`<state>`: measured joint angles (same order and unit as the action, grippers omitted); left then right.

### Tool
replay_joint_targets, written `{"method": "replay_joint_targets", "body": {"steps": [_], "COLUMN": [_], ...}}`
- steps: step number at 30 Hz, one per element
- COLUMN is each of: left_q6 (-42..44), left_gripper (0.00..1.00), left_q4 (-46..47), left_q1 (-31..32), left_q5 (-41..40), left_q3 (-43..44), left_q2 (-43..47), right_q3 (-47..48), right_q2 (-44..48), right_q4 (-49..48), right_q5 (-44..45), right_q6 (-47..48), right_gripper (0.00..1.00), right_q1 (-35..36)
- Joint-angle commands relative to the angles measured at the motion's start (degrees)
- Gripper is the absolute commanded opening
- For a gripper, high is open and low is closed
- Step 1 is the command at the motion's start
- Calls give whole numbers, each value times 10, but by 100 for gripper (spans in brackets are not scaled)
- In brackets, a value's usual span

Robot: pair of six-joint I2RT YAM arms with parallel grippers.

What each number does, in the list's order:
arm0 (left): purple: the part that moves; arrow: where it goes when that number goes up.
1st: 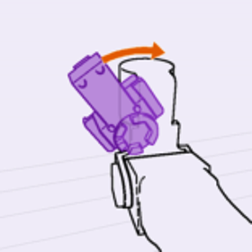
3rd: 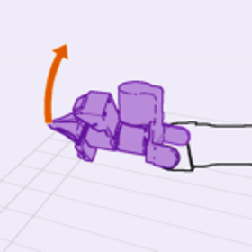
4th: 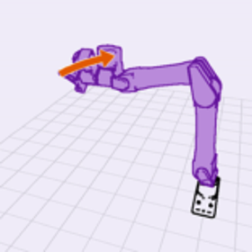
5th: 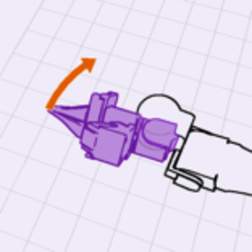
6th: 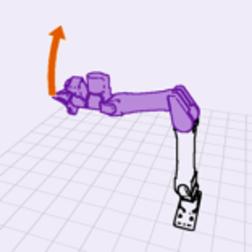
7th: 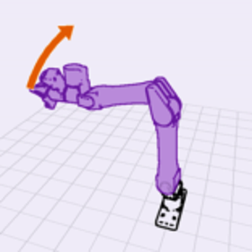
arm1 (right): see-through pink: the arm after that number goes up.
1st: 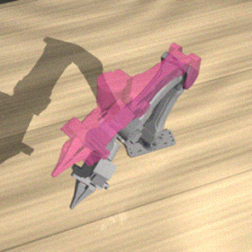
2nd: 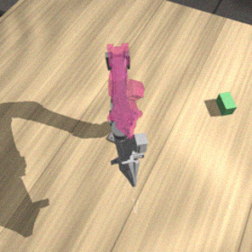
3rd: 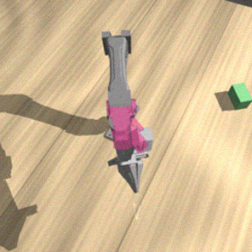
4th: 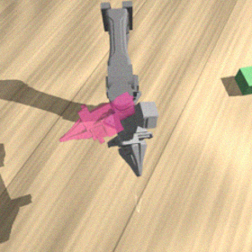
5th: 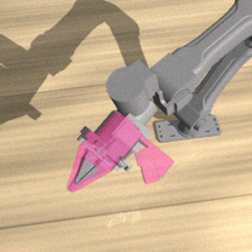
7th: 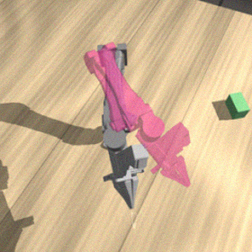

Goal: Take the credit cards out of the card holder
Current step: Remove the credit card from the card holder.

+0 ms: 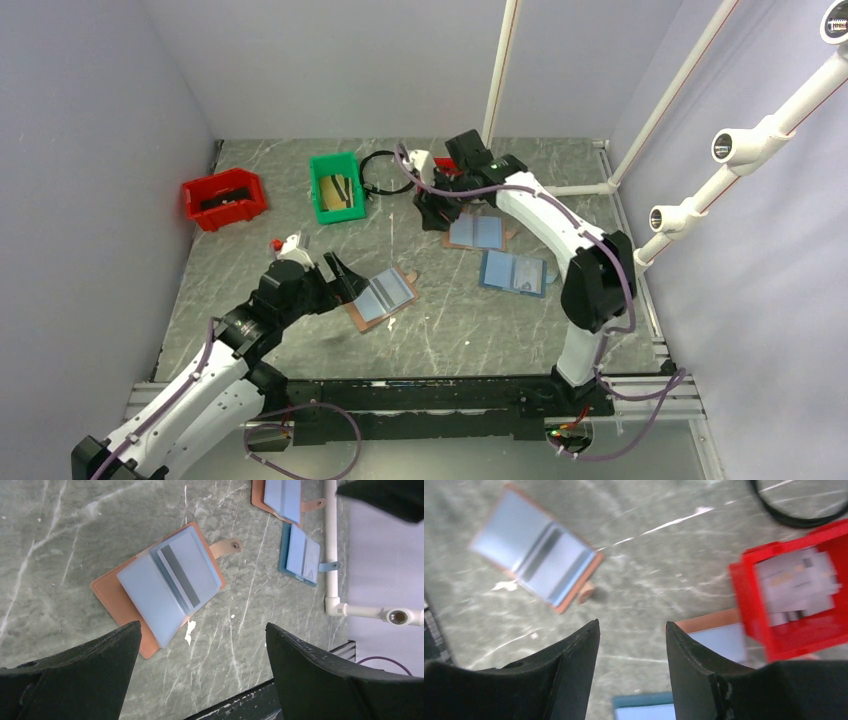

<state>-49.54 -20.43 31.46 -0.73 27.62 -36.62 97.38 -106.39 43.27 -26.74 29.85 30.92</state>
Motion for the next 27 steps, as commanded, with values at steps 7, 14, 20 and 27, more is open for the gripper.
{"method": "replay_joint_targets", "body": {"steps": [7, 14, 20, 27], "left_q6": [-84, -110, -127, -161], "left_gripper": [100, 99, 99, 100], "left_q4": [11, 11, 5, 36], "left_q1": [-1, -1, -1, -1], "left_q5": [9, 17, 17, 9], "left_q3": [-12, -17, -27, -54], "left_q2": [34, 32, 47, 60], "right_q3": [-209, -255, -269, -300], "right_q2": [131, 154, 151, 143], "right_q4": [-78, -104, -120, -172], "right_q5": [-153, -183, -190, -191], "right_q6": [-30, -32, -41, -104], "right_gripper": [57, 59, 60, 59], "right_q1": [-2, -2, -2, -2]}}
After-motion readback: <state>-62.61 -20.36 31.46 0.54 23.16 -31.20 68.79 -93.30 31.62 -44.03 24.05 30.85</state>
